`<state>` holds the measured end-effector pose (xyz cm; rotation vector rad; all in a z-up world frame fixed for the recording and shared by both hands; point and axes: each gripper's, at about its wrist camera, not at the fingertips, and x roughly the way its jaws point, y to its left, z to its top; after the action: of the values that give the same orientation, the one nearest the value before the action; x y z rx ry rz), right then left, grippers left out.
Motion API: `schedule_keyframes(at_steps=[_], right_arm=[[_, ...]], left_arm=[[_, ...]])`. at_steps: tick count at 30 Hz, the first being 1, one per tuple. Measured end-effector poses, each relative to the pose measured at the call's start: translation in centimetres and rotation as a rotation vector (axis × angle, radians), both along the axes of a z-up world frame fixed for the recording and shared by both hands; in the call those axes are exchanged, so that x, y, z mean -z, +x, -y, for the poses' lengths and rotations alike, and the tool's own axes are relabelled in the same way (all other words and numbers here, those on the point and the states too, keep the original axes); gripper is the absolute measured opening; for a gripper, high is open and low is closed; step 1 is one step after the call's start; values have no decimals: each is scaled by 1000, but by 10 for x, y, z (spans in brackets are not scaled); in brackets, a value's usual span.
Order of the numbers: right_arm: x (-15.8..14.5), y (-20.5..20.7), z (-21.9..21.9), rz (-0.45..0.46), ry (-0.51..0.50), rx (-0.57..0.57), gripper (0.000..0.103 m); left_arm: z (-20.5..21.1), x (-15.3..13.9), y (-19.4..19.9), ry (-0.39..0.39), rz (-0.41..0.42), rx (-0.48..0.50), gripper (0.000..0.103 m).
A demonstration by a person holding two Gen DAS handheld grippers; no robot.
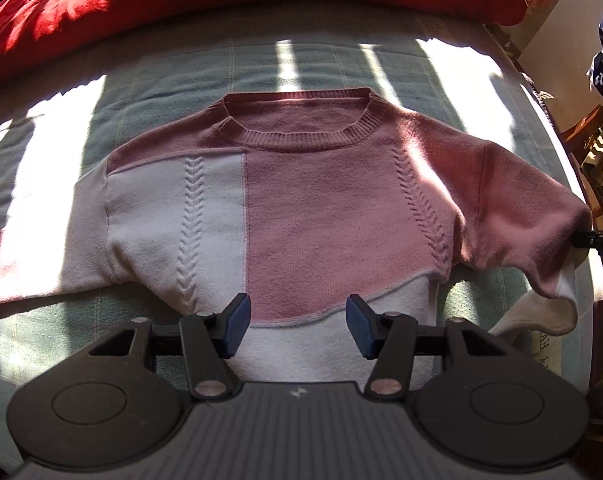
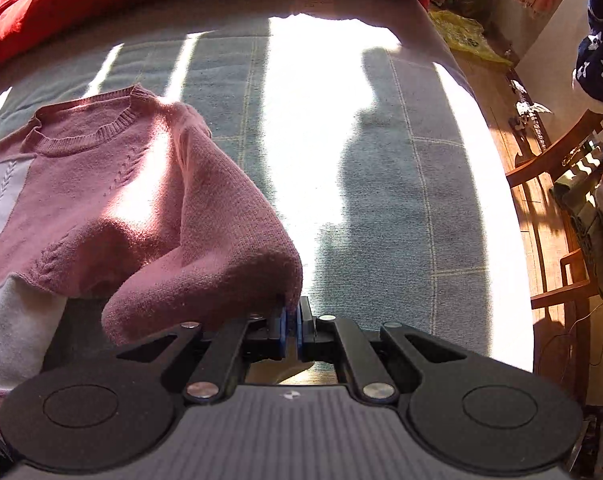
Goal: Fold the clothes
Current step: 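Pull the sleeve out from under the body with the right gripper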
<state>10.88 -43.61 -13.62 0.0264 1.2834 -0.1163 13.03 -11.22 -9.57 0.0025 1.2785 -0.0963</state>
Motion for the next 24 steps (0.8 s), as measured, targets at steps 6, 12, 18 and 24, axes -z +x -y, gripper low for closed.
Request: schedule_keyframes(at_steps=[6,12,18,24], right_arm=[[0,21,36,14,-53,-39,5],[5,42,63,20,-117,-73,5],[15,64,84,24,-159,-102,5],[26,88,104,49,-58,-47,9]], left_arm=[[23,-8,3,24,3,-6,54],[35,-14,5,62,-3,-5,54],[45,-21,13,92,2,6,54],[59,-21,20,110,-1,36,54]])
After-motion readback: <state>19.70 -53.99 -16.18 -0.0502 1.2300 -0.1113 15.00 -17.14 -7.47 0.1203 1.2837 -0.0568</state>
